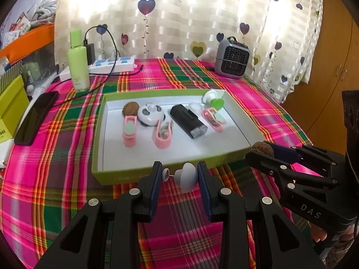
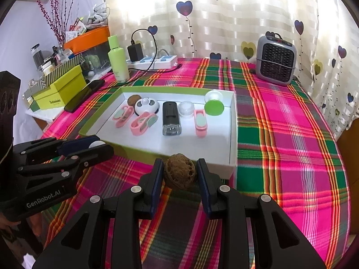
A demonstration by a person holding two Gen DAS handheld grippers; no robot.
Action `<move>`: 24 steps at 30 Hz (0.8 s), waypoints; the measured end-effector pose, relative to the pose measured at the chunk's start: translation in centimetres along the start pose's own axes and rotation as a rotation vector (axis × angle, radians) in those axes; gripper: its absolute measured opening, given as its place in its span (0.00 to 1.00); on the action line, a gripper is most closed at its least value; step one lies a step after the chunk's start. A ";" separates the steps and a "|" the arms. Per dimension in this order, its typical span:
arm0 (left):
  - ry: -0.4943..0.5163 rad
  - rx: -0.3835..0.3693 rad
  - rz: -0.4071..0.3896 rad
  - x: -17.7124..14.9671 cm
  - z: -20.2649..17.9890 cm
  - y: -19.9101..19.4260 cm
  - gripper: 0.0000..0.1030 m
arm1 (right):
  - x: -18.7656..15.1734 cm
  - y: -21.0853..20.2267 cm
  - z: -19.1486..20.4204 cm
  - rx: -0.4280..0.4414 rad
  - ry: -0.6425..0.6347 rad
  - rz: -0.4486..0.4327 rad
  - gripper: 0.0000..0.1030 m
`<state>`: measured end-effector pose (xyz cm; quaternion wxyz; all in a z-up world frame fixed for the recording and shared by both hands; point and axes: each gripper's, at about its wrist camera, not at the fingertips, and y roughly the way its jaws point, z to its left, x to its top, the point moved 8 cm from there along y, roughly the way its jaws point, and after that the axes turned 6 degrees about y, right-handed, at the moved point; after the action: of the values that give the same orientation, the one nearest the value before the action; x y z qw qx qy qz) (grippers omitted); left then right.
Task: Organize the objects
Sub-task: 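Carry the walnut with the right tool while the left tool carries the white knob over the box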
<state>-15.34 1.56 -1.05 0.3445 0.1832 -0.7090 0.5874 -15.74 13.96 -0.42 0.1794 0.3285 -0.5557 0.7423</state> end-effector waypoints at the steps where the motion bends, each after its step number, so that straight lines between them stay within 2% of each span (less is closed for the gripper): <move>1: 0.001 0.003 -0.003 0.2 0.2 0.0 0.29 | 0.1 0.0 0.0 0.000 -0.001 -0.001 0.30; 24: -0.020 0.025 0.006 2.2 2.4 2.2 0.29 | 3.1 2.4 -0.6 -0.013 -0.011 0.001 0.30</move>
<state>-18.98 0.14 -1.29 0.3333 0.1915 -0.7055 0.5954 -19.63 13.42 -0.09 0.1779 0.3312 -0.5617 0.7370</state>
